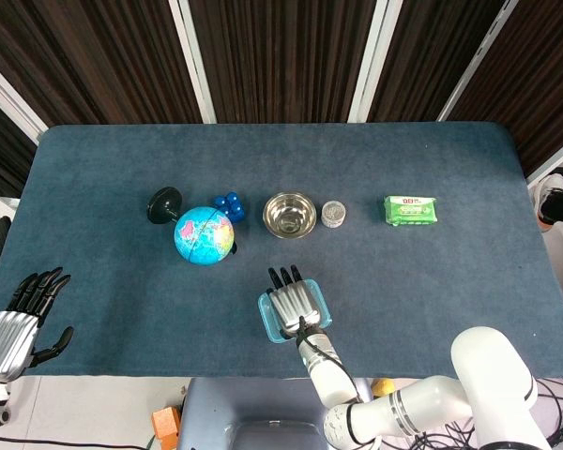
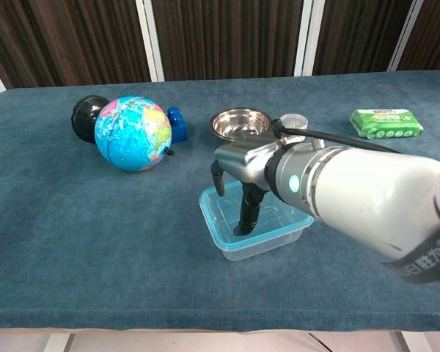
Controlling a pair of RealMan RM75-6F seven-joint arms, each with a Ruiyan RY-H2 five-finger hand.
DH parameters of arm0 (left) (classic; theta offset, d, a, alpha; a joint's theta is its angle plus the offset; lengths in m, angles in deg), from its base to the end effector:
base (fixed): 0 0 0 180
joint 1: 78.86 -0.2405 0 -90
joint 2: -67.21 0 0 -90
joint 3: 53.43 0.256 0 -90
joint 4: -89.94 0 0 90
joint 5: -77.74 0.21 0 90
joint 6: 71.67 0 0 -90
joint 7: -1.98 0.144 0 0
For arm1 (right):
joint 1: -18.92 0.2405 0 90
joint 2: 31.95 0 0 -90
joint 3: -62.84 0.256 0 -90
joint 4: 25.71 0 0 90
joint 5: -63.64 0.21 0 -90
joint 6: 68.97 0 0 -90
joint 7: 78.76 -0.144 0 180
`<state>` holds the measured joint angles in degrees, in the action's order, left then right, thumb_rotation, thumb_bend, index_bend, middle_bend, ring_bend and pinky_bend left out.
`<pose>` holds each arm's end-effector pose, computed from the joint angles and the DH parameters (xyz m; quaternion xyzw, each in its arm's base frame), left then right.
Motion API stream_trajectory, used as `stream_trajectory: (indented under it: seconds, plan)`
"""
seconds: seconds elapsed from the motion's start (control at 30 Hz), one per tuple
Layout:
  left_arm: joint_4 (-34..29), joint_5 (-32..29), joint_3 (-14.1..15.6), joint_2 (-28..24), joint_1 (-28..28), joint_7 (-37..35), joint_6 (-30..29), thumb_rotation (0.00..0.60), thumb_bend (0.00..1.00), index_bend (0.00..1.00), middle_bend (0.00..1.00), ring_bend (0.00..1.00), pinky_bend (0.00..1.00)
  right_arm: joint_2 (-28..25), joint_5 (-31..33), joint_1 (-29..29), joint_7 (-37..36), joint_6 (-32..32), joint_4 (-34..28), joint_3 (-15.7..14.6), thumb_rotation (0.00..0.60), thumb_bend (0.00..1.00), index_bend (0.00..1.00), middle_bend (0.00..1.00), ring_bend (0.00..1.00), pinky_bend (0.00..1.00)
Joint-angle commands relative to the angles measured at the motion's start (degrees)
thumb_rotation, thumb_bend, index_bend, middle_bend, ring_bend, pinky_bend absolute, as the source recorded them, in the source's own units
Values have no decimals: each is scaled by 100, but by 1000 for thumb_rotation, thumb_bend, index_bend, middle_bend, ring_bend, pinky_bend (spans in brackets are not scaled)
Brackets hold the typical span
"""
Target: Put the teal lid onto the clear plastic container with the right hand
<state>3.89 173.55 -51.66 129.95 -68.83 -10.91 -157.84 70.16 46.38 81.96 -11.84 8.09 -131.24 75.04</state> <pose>-0.3021 0.1916 0.1586 -0.6545 -0.3741 -0.4393 0.4885 -0.0308 -0.2758 -0.0754 0.8118 -0.3478 0.1878 0.4297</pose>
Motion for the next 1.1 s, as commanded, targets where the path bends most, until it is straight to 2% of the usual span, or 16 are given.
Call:
stream_trajectory:
  seconds: [0.03,1.1]
  plan:
    - [0,-4,-2,0,-3,-2,-4,600,384,0,7,0,4,-5,22,8,8,-7,1,7,600,41,346,0,0,0]
    - [15,-11,-14,-11,-14,-43,-22,600,386,0,7,0,4,26,70,14,-64,-138,167,-74,600,42,346,0,0,0]
